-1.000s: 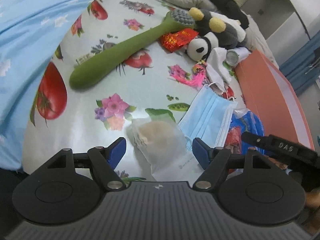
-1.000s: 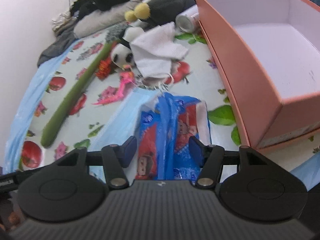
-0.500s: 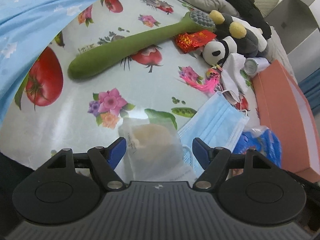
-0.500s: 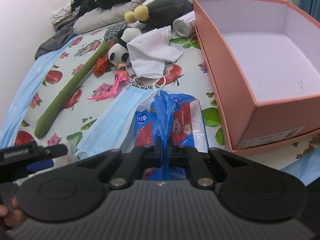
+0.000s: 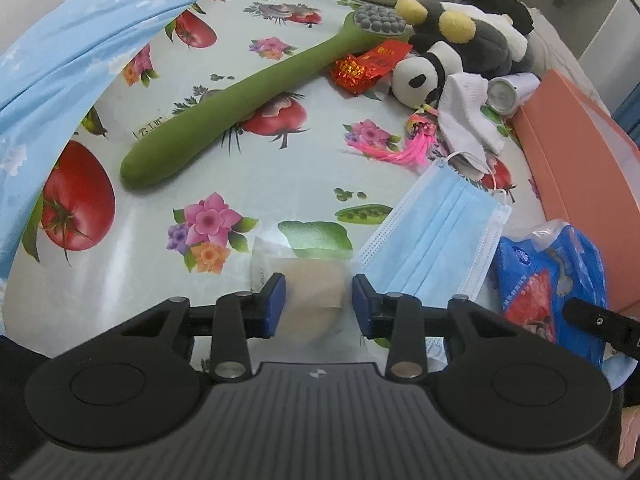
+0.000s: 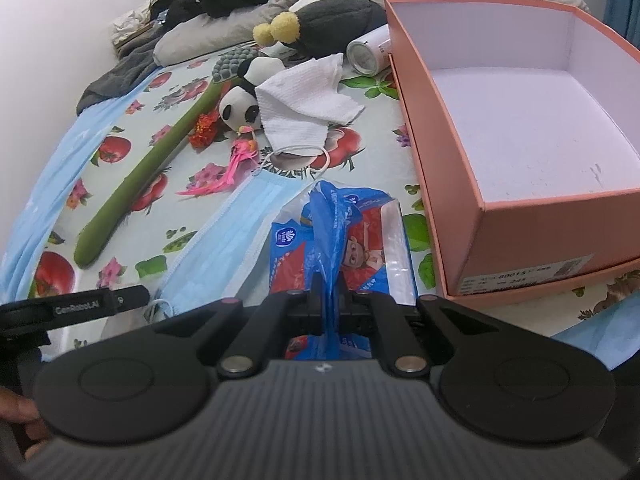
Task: Organize soft objects
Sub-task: 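Carry the blue bag and white tissue with both grippers over the pink box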
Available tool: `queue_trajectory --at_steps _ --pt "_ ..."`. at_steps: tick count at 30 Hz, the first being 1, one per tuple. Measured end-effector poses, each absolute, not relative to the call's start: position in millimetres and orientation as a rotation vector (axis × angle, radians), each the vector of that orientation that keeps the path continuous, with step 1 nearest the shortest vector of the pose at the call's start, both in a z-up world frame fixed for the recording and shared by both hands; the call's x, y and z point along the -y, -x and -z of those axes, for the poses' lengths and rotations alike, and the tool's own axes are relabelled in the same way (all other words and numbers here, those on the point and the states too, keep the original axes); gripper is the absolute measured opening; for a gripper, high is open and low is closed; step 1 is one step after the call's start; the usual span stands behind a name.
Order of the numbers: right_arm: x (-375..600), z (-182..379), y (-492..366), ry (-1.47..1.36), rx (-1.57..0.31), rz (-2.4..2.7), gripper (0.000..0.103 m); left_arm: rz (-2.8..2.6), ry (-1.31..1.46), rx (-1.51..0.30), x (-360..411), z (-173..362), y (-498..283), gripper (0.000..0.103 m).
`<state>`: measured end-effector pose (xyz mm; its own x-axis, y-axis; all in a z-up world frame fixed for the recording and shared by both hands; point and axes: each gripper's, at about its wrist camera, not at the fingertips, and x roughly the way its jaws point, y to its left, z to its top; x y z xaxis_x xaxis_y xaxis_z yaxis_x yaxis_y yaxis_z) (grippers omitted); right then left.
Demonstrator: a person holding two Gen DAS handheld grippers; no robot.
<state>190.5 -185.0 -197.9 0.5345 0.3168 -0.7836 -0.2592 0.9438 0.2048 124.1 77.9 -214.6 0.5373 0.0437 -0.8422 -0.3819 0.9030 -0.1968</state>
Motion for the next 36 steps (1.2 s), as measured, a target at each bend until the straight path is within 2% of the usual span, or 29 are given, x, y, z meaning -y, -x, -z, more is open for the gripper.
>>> queue_trajectory --at_steps 3,9,22,36 --pt "183.9 194.7 -189.2 -0.061 -0.941 -0.355 0.006 -0.263 0.375 -0.967 -78.0 212.2 -120.0 0.032" --pt "183.4 186.1 -184.6 -0.06 -0.921 -0.372 0.006 -0.268 0.382 -0.935 -82.0 203.3 -111.1 0.029" --pt "179.2 151.3 -179.8 -0.046 -0.842 -0.403 0.006 -0.247 0.403 -0.838 -85.7 163.2 -92.5 0.027" --pt "185.6 92.3 -162.0 -0.055 -0.721 -0.44 0.006 -0.131 0.376 -0.682 -60.5 81.8 -83.3 0.027"
